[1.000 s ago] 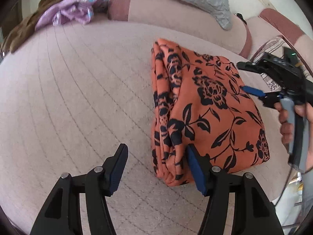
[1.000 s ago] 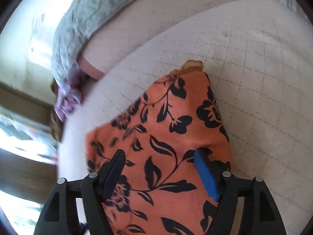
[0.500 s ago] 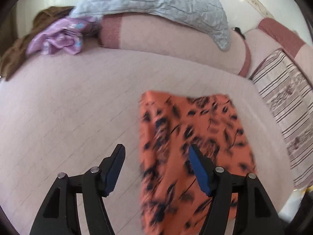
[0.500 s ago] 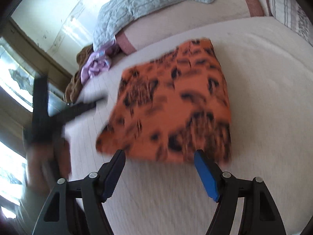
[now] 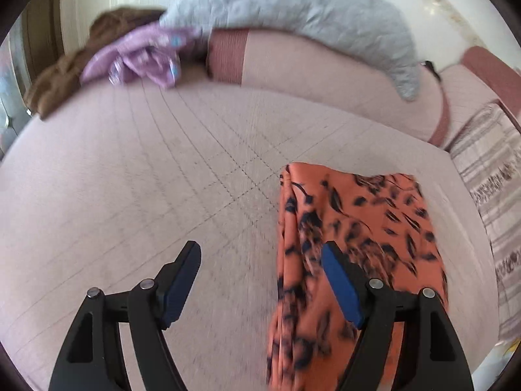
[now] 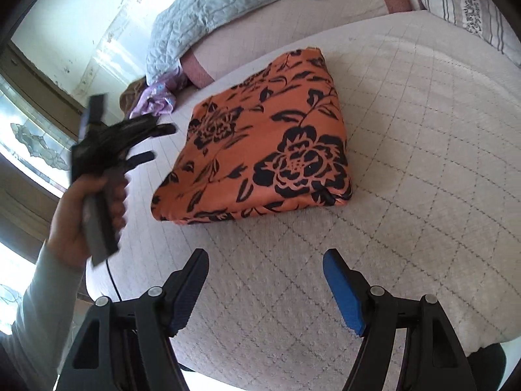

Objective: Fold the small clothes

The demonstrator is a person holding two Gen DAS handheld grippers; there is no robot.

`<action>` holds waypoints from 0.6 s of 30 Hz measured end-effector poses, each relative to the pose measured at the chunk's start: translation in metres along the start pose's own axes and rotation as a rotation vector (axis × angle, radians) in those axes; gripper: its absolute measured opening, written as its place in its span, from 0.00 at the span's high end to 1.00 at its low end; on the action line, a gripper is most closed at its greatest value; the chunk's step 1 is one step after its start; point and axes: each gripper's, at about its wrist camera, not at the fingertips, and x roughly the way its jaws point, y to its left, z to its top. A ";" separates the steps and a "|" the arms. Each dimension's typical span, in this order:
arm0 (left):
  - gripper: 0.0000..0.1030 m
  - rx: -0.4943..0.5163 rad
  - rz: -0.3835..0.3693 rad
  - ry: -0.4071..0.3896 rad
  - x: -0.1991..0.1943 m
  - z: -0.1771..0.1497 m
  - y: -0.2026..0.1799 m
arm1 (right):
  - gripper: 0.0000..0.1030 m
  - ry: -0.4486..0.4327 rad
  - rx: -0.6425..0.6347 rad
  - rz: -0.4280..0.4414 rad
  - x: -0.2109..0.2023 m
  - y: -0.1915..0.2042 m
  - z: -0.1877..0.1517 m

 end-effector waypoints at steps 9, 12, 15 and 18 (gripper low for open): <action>0.17 0.121 0.068 -0.123 -0.088 -0.063 -0.014 | 0.22 -0.028 -0.073 -0.078 -0.015 0.032 -0.021; 0.16 0.120 0.054 -0.137 -0.106 -0.076 -0.014 | 0.20 -0.041 -0.099 -0.111 -0.024 0.039 -0.024; 0.15 0.097 0.047 -0.156 -0.119 -0.084 -0.013 | 0.19 -0.085 -0.119 -0.160 -0.038 0.047 -0.022; 0.15 0.071 0.034 -0.182 -0.137 -0.088 -0.014 | 0.18 -0.145 -0.155 -0.206 -0.056 0.059 -0.015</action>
